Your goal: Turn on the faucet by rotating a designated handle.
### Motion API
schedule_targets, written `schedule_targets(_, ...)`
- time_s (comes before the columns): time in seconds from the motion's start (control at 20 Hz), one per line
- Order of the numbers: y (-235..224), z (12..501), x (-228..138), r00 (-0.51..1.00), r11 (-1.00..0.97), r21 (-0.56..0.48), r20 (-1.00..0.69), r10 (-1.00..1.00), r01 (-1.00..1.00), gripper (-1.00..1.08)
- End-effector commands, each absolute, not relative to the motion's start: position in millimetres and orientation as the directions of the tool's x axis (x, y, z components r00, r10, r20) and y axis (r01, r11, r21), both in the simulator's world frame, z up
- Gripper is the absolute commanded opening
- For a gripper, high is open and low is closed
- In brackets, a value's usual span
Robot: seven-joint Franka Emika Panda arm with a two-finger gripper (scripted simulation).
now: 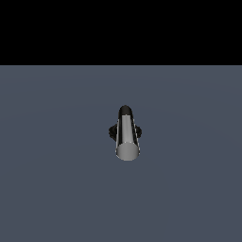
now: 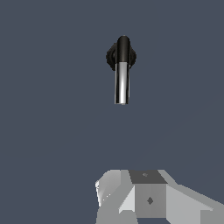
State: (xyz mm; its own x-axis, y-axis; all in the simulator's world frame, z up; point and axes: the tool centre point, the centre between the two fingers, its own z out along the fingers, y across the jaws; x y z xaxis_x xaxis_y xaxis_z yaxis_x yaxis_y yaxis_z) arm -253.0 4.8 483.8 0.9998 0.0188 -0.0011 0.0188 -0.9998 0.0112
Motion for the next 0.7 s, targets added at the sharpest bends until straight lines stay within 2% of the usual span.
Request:
schedule_targets(0.0, 4.7, 483.8, -253.0, 1.000, -1.000, 0.011, -0.001, 0.019, 0.019, -1.00)
schedule_targets(0.3, 5.3, 475.1, -251.3, 1.000, -1.000, 0.011, -0.001, 0.020, 0.020, -1.00)
schedule_targets(0.65, 7.5, 443.2, -245.1, 1.000, -1.000, 0.010, -0.001, 0.025, 0.025, -1.00)
